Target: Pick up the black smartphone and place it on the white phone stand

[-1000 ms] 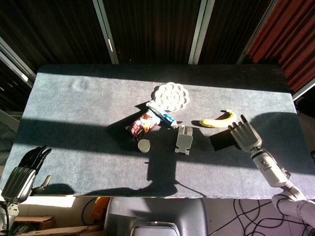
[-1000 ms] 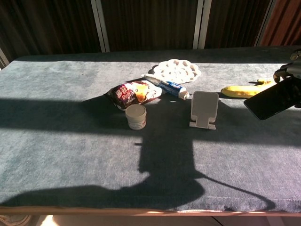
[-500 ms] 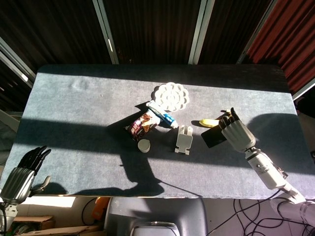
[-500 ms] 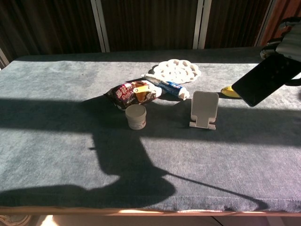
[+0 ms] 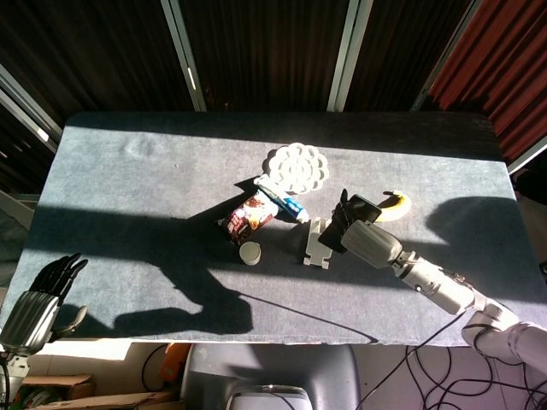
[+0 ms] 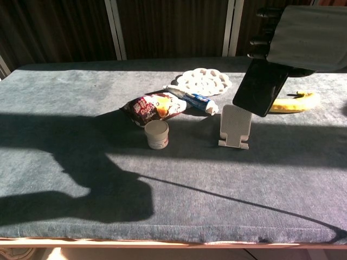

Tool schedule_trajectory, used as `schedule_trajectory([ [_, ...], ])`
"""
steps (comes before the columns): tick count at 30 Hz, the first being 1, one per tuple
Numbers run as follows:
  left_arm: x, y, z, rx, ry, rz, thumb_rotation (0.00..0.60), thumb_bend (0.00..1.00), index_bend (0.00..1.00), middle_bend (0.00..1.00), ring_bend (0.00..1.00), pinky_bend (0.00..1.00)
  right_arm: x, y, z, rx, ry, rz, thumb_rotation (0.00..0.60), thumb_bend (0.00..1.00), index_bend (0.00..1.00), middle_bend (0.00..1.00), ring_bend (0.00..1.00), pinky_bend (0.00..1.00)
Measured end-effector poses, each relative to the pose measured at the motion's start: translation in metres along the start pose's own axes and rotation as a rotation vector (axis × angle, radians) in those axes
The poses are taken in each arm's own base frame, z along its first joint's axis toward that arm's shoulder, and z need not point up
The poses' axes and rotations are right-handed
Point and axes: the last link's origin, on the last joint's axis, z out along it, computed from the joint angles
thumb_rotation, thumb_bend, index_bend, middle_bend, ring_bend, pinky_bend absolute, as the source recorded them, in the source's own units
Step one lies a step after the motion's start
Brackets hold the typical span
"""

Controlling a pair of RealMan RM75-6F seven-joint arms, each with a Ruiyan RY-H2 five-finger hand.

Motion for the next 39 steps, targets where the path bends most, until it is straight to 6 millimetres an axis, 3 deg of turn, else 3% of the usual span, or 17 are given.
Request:
schedule_trajectory([
  [11, 0.004, -0.003, -0.003, 0.005, 0.016, -0.017, 0.6, 0.4, 0.0, 0.0, 0.0, 0.09, 0.021, -0.001, 0.041, 0.167, 0.048, -0.2, 0.6, 0.35, 0.98, 0.73, 0.55, 0.34],
  [24, 0.005, -0.004, -0.005, 0.001, 0.015, -0.015, 0.6, 0.4, 0.0, 0.0, 0.0, 0.09, 0.027, -0.02, 0.048, 0.214, 0.064, -0.192, 0.6, 0.35, 0.98, 0.73, 0.55, 0.34],
  [39, -0.003, 0.003, -0.004, -0.018, -0.021, 0.01, 0.6, 0.4, 0.0, 0.0, 0.0, 0.09, 0.016, -0.048, 0.049, 0.226, 0.041, -0.117, 0.6, 0.35, 0.98, 0.73, 0.55, 0.34],
])
